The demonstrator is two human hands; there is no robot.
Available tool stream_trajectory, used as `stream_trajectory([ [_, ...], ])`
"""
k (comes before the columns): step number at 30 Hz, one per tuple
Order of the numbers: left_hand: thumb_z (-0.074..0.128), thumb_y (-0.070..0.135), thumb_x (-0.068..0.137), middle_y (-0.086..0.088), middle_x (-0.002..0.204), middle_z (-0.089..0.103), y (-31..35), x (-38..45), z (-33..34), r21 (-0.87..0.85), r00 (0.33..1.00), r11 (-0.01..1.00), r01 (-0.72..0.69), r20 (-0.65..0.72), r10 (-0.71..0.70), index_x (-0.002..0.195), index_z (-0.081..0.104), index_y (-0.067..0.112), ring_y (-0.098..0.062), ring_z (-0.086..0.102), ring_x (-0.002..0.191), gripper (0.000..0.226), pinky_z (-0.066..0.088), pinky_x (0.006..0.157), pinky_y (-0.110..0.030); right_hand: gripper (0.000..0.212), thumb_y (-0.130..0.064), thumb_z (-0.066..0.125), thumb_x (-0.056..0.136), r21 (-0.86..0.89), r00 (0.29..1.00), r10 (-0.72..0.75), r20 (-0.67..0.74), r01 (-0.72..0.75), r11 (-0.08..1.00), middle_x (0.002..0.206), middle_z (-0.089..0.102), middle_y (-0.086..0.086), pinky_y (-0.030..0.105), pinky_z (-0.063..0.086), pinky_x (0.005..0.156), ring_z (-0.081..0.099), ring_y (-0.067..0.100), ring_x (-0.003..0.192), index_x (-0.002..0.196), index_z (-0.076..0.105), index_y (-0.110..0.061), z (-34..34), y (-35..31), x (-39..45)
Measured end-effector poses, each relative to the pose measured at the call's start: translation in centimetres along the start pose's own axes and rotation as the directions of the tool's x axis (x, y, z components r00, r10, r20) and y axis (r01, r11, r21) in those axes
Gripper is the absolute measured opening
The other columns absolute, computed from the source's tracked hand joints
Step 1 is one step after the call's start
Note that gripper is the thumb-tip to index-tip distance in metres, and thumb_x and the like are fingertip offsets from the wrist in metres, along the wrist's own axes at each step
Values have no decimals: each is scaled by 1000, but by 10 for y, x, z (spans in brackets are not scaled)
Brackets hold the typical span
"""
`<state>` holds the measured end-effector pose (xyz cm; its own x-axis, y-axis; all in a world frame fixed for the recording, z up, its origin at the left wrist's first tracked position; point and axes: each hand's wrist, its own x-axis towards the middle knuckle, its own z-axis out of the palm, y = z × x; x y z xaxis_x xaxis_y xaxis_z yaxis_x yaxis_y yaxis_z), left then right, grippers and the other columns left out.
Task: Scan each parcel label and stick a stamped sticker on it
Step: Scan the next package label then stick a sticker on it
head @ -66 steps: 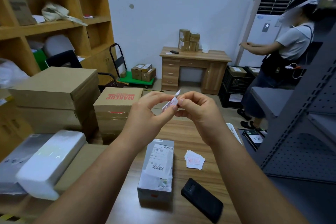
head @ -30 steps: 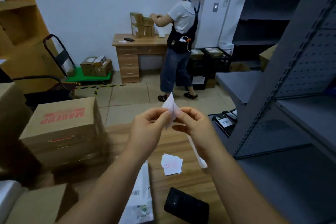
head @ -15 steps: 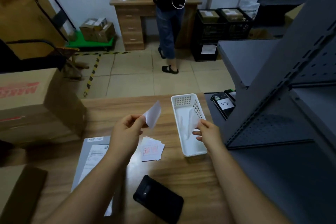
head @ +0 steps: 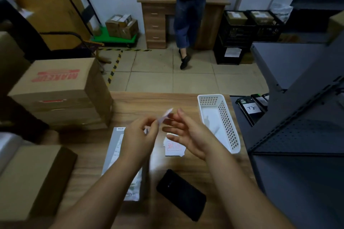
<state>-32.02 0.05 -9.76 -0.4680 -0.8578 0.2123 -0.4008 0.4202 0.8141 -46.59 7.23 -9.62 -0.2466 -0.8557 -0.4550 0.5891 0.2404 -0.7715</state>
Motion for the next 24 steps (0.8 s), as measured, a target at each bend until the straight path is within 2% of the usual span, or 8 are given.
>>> stream_trajectory([
  [3,55,42,87,7,106,68,-19,-10,-20,222,972,951,-214,141,186,100,73,21,-16,60,101,30,48,87,-37,23,-27,56,98,58,998,-55,0,55,997,103,71,9,31,55,81,68,17,87,111,66,-10,37,19,-3],
  [7,51,72,68,16,125,51,-45,-28,-56,287,954,935,-208,269,130,122,64,31,-4,40,115,69,31,93,-29,14,-8,54,97,-20,978,-110,-176,108,994,93,71,8,21,50,62,66,12,73,105,65,-10,62,43,-9],
  [9,65,67,71,19,120,49,-60,-35,-77,173,982,982,-77,186,44,122,62,30,0,40,110,63,33,93,-25,12,-10,52,99,-11,974,-86,-211,86,996,92,71,8,22,49,60,66,13,73,101,64,-12,72,55,-15],
  [11,71,48,82,14,117,54,-69,-40,-96,10,974,987,163,155,-163,117,61,29,-1,50,103,41,40,86,-20,11,-12,52,99,15,980,-36,-198,40,999,90,73,8,24,48,59,68,14,73,98,63,-13,82,70,-22],
  [15,66,30,92,1,100,70,-83,-54,-117,-258,835,819,513,370,-407,105,66,15,-12,64,88,20,49,76,-27,7,-13,55,97,14,979,38,-200,-36,999,86,73,7,24,50,58,68,16,73,99,62,-12,104,106,-35],
  [19,64,15,94,-9,90,72,-108,-75,-119,-226,805,801,554,391,-446,94,66,0,-17,60,72,15,46,67,-27,14,-17,60,97,-185,949,27,-315,-90,979,92,75,6,25,53,57,71,18,80,107,66,-10,114,141,-41],
  [21,63,16,94,-7,88,72,-121,-84,-116,-200,794,800,566,391,-464,91,67,3,-16,59,68,14,44,62,-25,20,-17,63,95,-344,914,-52,-403,-99,934,99,74,7,21,51,56,70,16,80,111,68,-7,115,154,-42],
  [24,64,20,93,1,94,71,-138,-94,-112,-184,794,804,565,386,-469,92,70,20,-17,62,76,6,52,71,-32,17,-17,65,94,-459,871,-146,-469,-100,883,99,73,3,14,45,52,64,6,71,110,70,-12,112,168,-43],
])
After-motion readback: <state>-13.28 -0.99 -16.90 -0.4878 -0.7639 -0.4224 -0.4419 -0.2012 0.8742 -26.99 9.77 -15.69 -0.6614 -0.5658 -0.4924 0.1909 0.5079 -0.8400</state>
